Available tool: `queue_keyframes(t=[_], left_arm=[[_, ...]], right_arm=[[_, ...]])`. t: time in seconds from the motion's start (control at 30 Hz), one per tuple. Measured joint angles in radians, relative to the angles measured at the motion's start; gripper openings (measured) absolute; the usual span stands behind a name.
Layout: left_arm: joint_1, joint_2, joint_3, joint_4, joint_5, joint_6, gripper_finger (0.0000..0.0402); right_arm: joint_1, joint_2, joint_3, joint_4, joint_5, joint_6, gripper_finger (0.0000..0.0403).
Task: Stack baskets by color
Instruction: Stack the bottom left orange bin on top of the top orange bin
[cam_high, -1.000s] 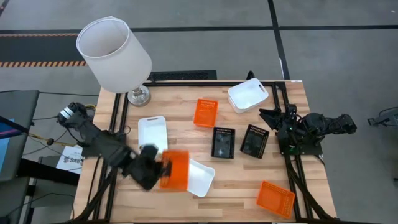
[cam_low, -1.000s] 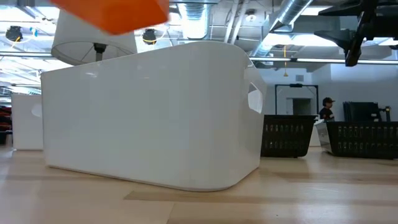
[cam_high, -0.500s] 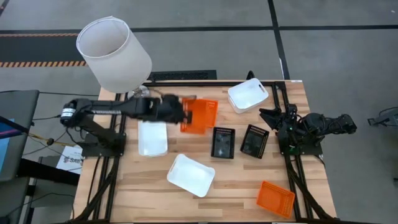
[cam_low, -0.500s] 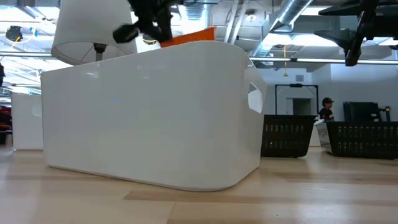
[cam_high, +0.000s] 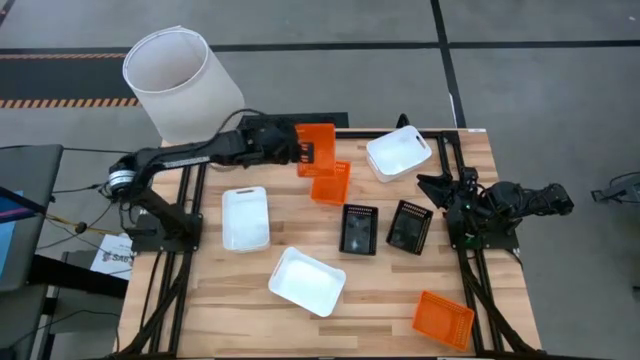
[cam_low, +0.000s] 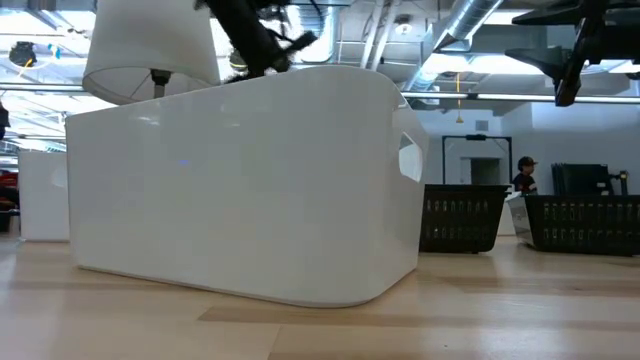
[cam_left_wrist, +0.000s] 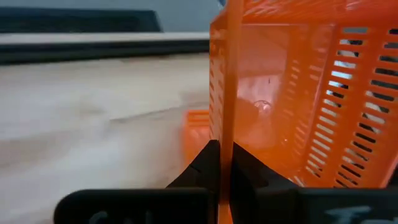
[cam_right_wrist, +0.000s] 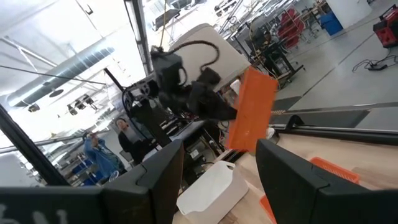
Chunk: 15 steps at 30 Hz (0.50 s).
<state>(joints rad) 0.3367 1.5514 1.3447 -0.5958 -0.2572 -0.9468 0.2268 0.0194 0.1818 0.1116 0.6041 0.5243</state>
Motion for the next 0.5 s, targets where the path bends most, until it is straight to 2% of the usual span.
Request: queue_keyframes(t=[0.17,0.5], left_arm=[[0.0,0.143,0.057,-0.002,0.069,0.01,0.0],[0.016,0.291,0.12,-0.025,0.137,0.054,0.0]], right_arm=[[0.0,0.0,0.0,0.003,0.001,0.0,0.0225],[0.0,0.0,0.0,0.001,0.005,0.0,0.0225]])
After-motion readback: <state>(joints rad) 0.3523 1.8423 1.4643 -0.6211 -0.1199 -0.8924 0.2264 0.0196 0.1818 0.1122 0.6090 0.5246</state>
